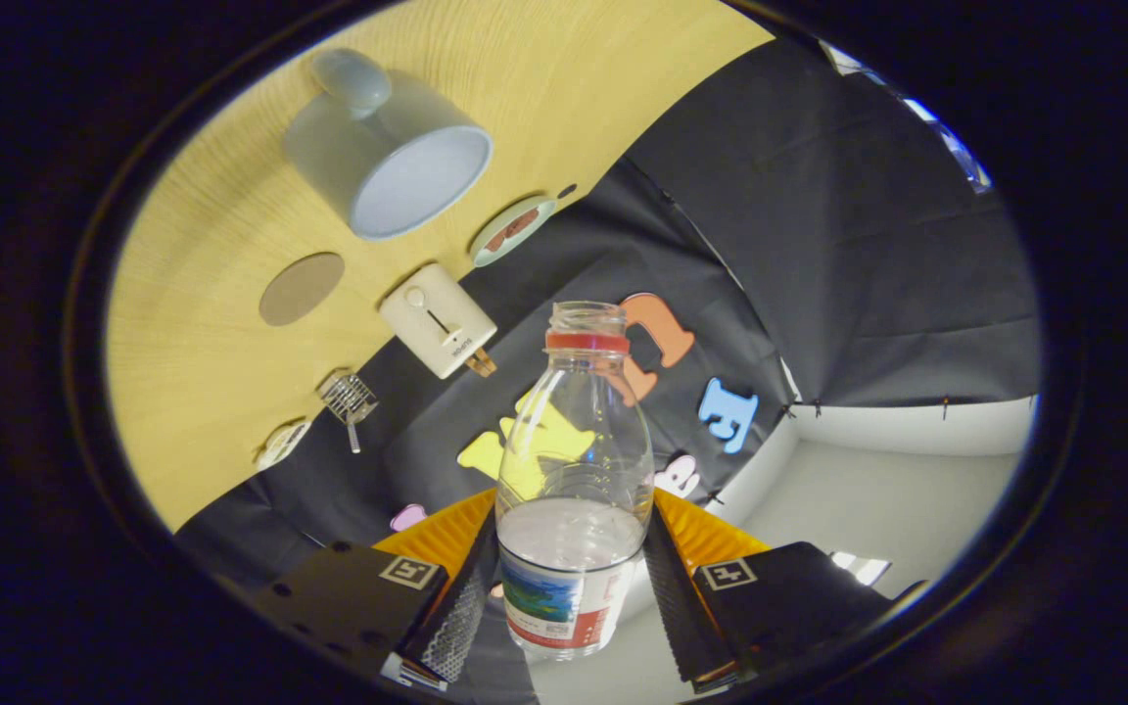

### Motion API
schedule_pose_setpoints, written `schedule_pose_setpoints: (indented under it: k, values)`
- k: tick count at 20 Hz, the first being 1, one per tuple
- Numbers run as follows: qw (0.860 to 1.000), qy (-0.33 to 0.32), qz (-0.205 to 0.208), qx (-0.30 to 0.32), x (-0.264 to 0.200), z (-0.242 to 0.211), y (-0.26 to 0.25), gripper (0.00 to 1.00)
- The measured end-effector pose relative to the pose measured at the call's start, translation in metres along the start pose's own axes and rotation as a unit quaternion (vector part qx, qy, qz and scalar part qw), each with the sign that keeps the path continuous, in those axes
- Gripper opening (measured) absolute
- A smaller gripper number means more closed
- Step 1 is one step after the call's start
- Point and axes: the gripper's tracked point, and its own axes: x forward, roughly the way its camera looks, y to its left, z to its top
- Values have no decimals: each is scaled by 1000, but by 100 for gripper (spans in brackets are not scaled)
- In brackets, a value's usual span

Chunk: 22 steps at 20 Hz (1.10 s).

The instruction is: Take the bottle from table, then pour the juice into the cup, finally place the bottle on the coaster

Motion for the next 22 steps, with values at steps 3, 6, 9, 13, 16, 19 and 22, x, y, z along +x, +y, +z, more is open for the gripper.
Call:
schedule_pose_setpoints:
  k: [3,6,9,13,16,19,22]
  values:
    - [999,13,14,28,0,-5,11,82]
    - [992,43,45,107,4,-22,34,82]
    - [967,75,102,220,-2,-31,58,82]
    - [901,110,151,393,-8,-35,68,83]
    - [846,123,173,489,-10,-31,65,83]
    - [782,135,187,580,-11,-28,59,83]
    - [711,142,202,658,-14,-26,42,83]
